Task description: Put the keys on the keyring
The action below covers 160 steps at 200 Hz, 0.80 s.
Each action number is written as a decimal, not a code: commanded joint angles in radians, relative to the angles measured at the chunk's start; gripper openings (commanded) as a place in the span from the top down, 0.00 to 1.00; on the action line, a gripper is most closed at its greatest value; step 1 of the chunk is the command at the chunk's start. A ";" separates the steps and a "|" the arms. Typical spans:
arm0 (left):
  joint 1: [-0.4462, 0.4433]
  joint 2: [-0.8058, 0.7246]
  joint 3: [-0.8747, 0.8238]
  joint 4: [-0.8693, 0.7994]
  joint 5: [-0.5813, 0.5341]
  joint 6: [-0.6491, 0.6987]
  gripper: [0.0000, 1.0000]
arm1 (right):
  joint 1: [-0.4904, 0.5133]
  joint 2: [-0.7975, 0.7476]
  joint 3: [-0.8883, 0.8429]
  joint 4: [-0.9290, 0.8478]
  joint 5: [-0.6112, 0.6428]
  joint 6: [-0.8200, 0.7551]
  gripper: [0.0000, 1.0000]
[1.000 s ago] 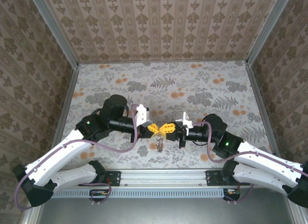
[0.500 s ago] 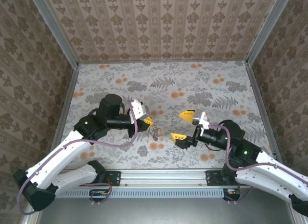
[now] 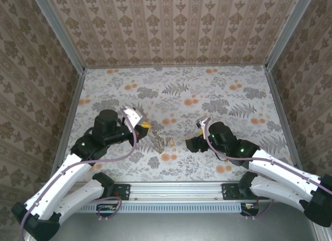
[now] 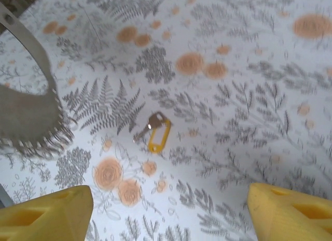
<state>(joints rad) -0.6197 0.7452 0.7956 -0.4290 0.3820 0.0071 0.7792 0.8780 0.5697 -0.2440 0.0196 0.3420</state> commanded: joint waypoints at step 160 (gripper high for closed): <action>0.192 -0.084 -0.071 0.059 0.003 -0.153 1.00 | 0.010 0.826 0.415 0.024 -0.114 -0.228 0.42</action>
<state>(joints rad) -0.4366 0.6834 0.7322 -0.4084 0.3683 -0.1215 0.7799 1.6688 0.9432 -0.1619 -0.0746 0.1715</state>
